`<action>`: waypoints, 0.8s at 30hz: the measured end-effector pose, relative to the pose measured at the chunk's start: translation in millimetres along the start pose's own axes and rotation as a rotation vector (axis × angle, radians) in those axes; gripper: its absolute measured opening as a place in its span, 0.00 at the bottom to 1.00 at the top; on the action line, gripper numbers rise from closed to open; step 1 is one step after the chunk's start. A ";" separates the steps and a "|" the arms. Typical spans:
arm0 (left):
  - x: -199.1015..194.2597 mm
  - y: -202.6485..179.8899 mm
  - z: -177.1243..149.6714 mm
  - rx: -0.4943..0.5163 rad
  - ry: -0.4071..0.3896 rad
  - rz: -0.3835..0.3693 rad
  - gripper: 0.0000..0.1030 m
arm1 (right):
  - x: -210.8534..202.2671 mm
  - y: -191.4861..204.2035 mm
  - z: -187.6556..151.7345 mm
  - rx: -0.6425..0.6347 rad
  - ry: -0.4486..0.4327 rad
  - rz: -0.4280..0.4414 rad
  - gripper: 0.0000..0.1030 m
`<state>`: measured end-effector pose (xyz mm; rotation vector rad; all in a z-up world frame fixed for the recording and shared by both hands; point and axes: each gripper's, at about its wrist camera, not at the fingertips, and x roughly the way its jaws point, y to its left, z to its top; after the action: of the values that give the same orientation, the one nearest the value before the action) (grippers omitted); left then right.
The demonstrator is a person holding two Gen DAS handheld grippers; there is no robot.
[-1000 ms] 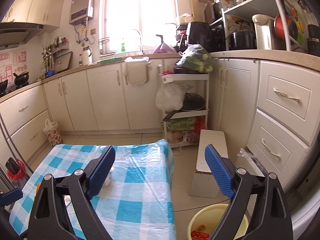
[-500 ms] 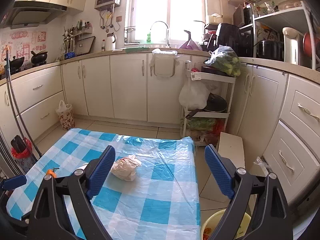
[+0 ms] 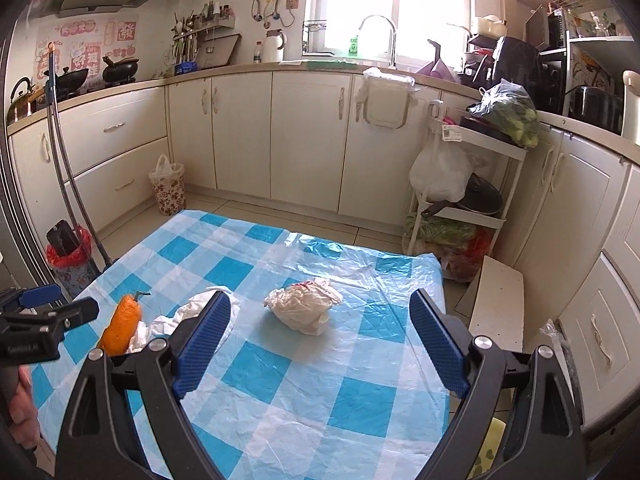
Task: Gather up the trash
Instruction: 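Move both empty tools back over the table toward the long orange peel, then close the left tool on the long orange peel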
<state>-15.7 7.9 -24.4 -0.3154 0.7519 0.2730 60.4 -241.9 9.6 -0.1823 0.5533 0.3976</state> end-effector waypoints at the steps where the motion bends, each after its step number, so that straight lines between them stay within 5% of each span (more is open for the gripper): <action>1: 7.6 10.2 0.5 -0.015 0.018 0.014 0.92 | 2.2 1.6 -0.5 -0.004 0.009 0.006 0.85; 7: 43.1 41.4 -7.7 -0.050 0.110 0.050 0.82 | 15.0 14.6 -6.0 -0.040 0.064 0.048 0.85; 15: 64.5 29.8 -20.4 0.021 0.131 0.043 0.66 | 27.6 32.9 -11.2 -0.099 0.123 0.101 0.85; 18: 65.1 24.7 -21.2 0.041 0.130 0.007 0.49 | 33.2 39.4 -13.9 -0.120 0.153 0.117 0.85; 20: 64.7 20.0 -21.6 0.050 0.138 -0.037 0.27 | 35.4 43.6 -15.6 -0.134 0.166 0.126 0.85; 24: 58.4 17.0 -20.9 0.078 0.141 -0.050 0.17 | 40.3 53.2 -20.1 -0.167 0.192 0.144 0.85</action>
<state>6.1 23.2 -82.9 -0.2817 0.8902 0.1747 60.2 -186.4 -32.3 -0.3451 0.7250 0.5713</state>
